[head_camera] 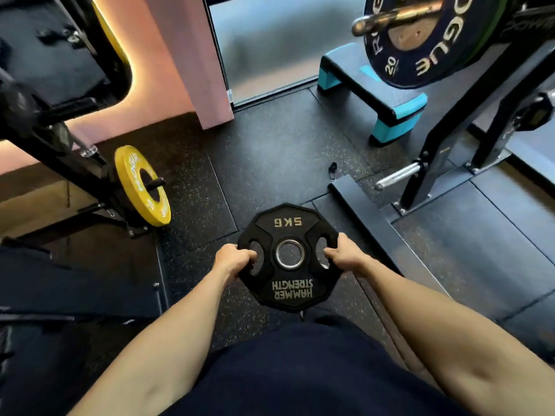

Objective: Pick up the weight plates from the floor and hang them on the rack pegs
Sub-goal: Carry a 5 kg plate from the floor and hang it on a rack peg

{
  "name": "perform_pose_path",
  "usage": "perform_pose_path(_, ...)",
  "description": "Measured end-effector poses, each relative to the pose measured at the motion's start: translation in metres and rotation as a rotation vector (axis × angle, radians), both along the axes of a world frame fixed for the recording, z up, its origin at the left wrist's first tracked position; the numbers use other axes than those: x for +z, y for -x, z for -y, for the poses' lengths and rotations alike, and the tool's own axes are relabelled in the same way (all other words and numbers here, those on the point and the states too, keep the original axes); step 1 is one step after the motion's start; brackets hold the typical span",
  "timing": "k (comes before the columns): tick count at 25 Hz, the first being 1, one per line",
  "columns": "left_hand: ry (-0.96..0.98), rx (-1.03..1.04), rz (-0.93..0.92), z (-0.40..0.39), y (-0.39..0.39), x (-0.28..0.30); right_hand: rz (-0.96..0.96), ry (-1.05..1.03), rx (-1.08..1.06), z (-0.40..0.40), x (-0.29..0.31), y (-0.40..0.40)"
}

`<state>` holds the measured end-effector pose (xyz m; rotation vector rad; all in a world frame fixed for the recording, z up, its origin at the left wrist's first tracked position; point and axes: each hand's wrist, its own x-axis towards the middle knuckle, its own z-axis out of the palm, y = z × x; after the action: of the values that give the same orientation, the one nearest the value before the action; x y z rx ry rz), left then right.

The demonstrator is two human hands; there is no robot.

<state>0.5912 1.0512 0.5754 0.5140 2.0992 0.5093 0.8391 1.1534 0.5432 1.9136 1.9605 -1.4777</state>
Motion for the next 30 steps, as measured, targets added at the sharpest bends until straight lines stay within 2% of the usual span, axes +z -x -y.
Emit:
perform_pose_path(7, -0.042, 0.184, 0.013, -0.177, 0.01, 0.025, 0.015, -0.061, 0.169, -0.217, 0.022, 0.031)
perform_pose_path(15, -0.075, 0.332, 0.057, -0.326, 0.073, 0.011, 0.046, -0.072, 0.223, -0.388, 0.018, 0.106)
perform_pose_path(22, -0.045, 0.387, 0.104, -0.472, 0.196, -0.04, 0.106, -0.033, 0.22, -0.536, -0.011, 0.231)
perform_pose_path(26, 0.006, 0.451, 0.058, -0.526, 0.263, -0.031, 0.141, -0.027, 0.327, -0.608, 0.001, 0.315)
perform_pose_path(30, 0.001, 0.612, 0.082, -0.544, 0.307, -0.019, 0.131, -0.026, 0.491, -0.658, 0.008, 0.395)
